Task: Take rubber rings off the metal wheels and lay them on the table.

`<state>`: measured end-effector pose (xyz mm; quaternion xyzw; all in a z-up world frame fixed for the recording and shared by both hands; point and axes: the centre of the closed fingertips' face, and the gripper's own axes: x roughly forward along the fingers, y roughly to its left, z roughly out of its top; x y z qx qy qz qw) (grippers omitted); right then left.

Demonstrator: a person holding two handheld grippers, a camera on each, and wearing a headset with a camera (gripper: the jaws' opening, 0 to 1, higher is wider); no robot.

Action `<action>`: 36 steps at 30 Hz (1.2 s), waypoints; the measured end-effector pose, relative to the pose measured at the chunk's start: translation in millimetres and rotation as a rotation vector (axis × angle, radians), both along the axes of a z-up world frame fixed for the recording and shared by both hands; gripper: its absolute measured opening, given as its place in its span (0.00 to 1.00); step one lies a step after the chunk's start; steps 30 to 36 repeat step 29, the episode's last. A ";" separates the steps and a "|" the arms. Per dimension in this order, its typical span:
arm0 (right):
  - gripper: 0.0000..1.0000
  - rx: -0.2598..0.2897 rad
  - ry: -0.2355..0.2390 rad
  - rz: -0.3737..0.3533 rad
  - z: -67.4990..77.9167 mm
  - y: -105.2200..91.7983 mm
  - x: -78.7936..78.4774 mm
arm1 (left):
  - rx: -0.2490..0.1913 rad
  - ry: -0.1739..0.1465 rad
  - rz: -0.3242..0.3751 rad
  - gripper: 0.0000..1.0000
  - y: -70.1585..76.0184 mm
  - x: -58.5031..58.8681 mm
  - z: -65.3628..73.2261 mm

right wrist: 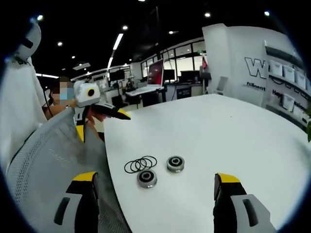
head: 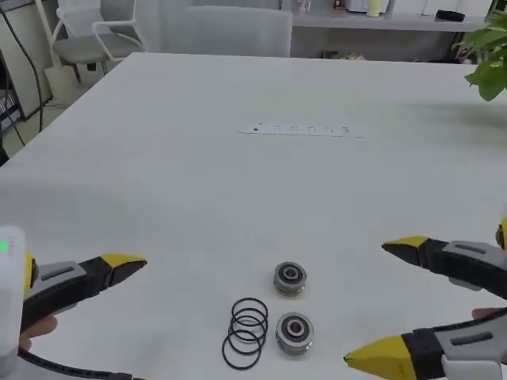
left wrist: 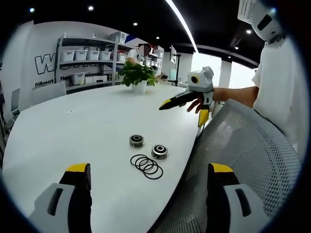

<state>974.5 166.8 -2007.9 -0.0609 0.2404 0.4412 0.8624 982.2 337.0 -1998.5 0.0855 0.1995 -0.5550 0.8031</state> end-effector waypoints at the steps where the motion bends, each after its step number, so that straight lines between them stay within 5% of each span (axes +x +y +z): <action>1: 0.99 0.000 0.002 -0.006 -2.6 -1.9 -1.8 | 0.000 0.000 -0.001 0.99 0.0 0.0 -0.1; 16: 0.99 -0.003 0.069 -0.100 -30.7 -23.4 -19.1 | -0.004 0.015 0.009 0.99 -0.1 0.4 -1.7; 36: 0.99 -0.006 0.090 -0.122 -38.8 -24.9 -23.2 | -0.004 0.017 0.017 0.99 1.2 1.7 -2.4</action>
